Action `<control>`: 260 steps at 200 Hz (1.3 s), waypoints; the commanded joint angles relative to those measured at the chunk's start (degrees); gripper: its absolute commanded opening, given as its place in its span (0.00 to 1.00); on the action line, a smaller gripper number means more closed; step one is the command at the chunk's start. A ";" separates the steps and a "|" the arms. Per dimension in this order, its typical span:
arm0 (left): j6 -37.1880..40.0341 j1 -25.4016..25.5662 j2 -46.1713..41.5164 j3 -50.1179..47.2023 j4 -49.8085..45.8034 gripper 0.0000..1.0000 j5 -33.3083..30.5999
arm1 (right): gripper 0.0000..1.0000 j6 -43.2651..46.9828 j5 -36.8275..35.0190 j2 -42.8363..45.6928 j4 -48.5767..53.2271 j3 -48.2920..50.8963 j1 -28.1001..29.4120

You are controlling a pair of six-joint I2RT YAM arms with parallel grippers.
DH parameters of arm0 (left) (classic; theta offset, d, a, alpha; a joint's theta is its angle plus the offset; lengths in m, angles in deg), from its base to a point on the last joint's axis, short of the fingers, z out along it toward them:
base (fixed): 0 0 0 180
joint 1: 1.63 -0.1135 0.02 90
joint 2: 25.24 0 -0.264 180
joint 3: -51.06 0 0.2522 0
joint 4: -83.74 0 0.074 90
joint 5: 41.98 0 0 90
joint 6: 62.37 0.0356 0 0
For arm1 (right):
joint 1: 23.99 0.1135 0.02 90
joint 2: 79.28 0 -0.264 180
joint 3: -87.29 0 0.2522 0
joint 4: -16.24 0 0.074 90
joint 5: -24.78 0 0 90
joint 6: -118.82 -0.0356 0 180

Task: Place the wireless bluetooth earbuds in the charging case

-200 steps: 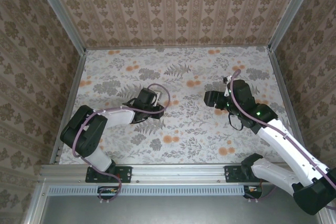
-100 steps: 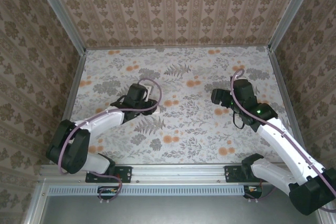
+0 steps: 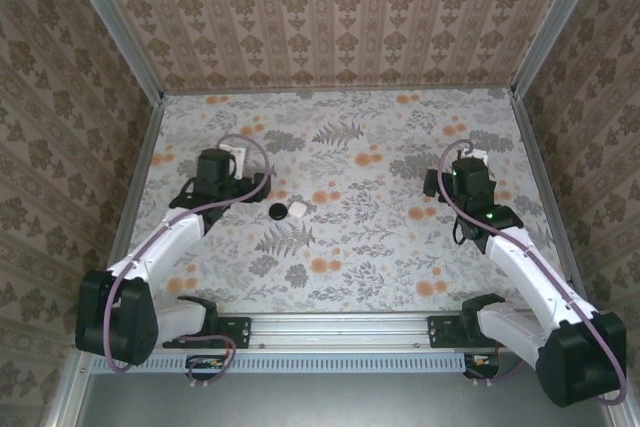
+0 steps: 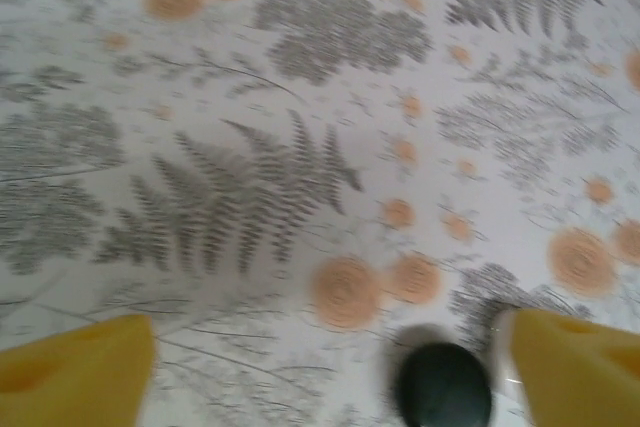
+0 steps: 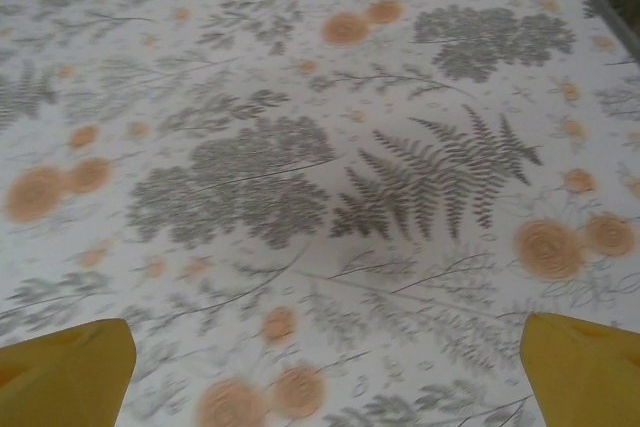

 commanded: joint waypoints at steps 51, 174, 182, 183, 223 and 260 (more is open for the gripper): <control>12.19 -15.39 -3.28 -9.19 16.65 1.00 -0.32 | 1.00 11.53 0.06 -12.47 -33.55 7.89 -4.26; 7.63 -18.68 8.36 -25.23 58.70 1.00 1.25 | 1.00 13.84 10.04 -30.27 -65.93 15.34 -8.61; 7.49 -18.65 10.74 -25.47 61.58 1.00 1.66 | 1.00 14.02 10.48 -29.86 -63.43 14.33 -8.53; 7.49 -18.65 11.09 -25.53 61.91 1.00 1.68 | 1.00 14.02 10.52 -29.81 -63.02 14.24 -8.55; 9.67 -16.64 19.90 -22.45 65.31 1.00 0.77 | 1.00 14.43 10.61 -30.00 -63.03 14.14 -8.41; 10.90 -14.68 19.85 -17.98 56.38 1.00 -2.33 | 1.00 14.55 10.52 -29.86 -62.93 14.14 -8.23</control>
